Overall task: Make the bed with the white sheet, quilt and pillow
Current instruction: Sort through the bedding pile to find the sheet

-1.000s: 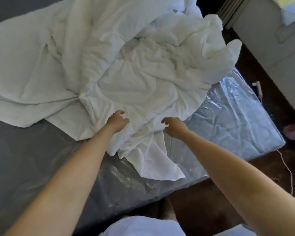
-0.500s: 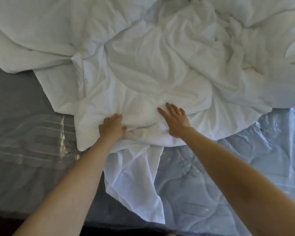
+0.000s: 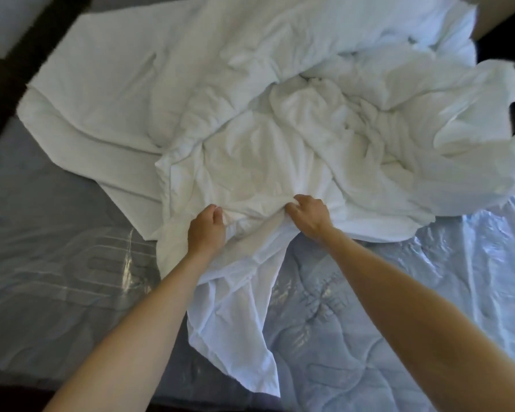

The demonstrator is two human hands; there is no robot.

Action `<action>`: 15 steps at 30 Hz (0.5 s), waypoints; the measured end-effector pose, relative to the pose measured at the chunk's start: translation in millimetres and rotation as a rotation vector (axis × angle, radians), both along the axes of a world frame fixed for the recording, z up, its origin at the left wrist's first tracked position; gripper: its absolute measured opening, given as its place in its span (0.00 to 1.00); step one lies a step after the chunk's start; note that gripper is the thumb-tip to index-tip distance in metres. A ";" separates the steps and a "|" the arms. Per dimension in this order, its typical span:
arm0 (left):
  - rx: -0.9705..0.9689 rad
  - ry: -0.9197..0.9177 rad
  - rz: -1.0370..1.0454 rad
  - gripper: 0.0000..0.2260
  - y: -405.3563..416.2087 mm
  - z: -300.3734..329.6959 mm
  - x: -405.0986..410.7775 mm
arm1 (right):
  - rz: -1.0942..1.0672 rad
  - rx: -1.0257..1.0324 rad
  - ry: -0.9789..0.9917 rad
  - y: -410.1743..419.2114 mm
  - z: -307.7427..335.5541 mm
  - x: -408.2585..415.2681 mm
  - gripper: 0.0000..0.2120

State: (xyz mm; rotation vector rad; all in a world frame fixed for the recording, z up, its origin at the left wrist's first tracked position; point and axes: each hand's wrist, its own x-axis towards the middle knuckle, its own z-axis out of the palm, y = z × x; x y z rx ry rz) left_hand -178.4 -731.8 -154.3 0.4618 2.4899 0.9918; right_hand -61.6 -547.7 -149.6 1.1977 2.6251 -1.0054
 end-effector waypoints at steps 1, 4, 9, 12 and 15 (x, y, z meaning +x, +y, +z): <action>0.027 0.001 0.028 0.16 -4.3 15.7 1.8 | 0.015 -0.050 0.001 -10.1 16.7 5.4 0.25; 0.098 0.017 0.091 0.14 -19.2 69.6 4.1 | 0.057 -0.208 -0.004 -51.2 61.1 23.6 0.27; 0.226 0.058 0.131 0.11 -36.8 155.9 18.3 | 0.052 -0.421 0.116 -115.9 125.4 43.2 0.19; 0.321 0.091 0.130 0.12 -42.2 199.5 38.0 | -0.024 -0.607 0.238 -148.2 164.1 55.0 0.27; 0.341 0.184 0.035 0.15 -39.8 242.1 63.3 | -0.035 -0.683 0.231 -175.3 190.9 73.0 0.42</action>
